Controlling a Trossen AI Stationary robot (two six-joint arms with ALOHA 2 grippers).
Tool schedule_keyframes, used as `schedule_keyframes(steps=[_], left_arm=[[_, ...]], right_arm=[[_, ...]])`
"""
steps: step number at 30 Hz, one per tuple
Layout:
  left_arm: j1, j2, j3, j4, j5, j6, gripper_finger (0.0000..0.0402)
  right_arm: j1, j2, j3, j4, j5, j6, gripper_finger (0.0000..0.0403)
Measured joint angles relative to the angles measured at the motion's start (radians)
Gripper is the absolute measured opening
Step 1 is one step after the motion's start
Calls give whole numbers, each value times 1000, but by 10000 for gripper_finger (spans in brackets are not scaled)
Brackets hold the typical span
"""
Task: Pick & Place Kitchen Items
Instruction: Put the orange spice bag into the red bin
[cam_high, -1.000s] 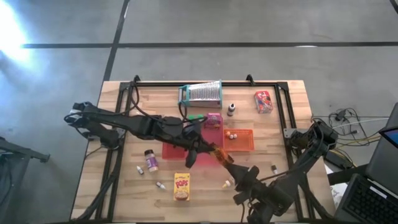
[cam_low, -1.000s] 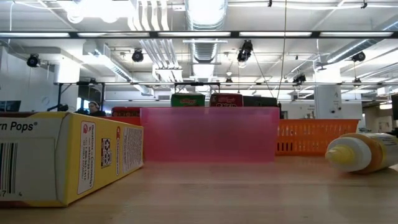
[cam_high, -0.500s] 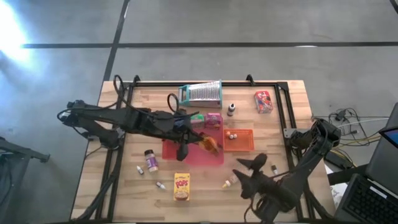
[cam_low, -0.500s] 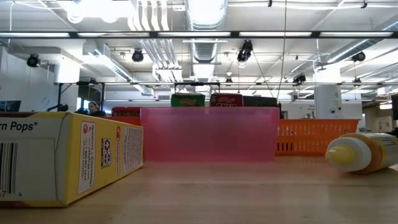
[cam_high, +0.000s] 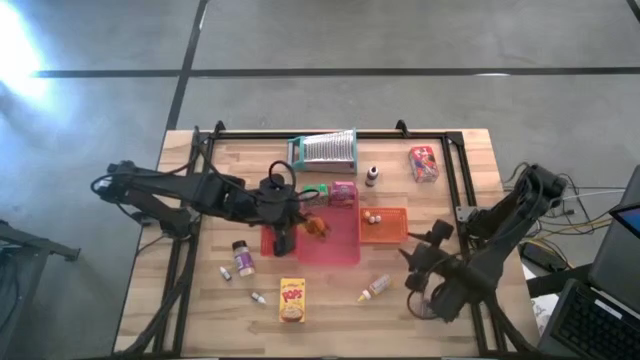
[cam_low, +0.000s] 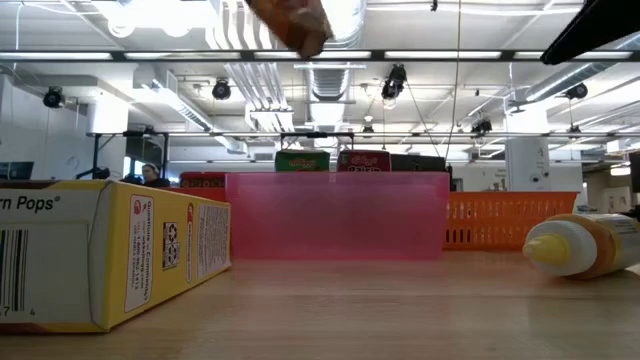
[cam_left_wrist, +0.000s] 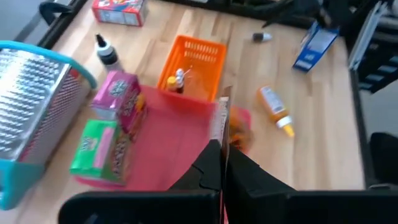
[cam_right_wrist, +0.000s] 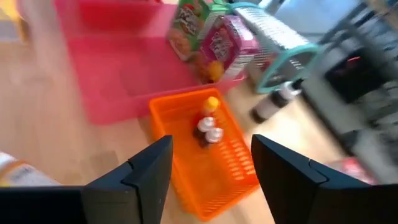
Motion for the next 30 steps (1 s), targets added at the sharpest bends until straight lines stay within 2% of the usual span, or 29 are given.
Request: schedule_keyframes(steps=[3, 7, 12, 14, 17, 23, 30], left_arm=[[-1, -20, 0, -37, -20, 38, 0], [-1, -54, 0, -107, -52, 89, 0], [-1, -96, -1, -196, -79, 93, 0], [-1, -99, -1, -221, -79, 89, 0], [-1, -93, -2, -258, -57, 90, 0], [5, -58, -2, -345, -4, 91, 0], [7, -48, -2, -357, -2, 97, 0]], right_arm=[[0, -119, -100, 211, -45, -115, 207], [-34, -294, -232, 561, -166, -374, 203], [-149, -501, -384, 992, -411, -653, 202], [-204, -565, -430, 1128, -441, -739, 201], [-286, -643, -466, 1214, -355, -877, 202], [-395, -709, -490, 1258, -44, -1111, 210], [-497, -688, -495, 1255, -22, -1142, 204]])
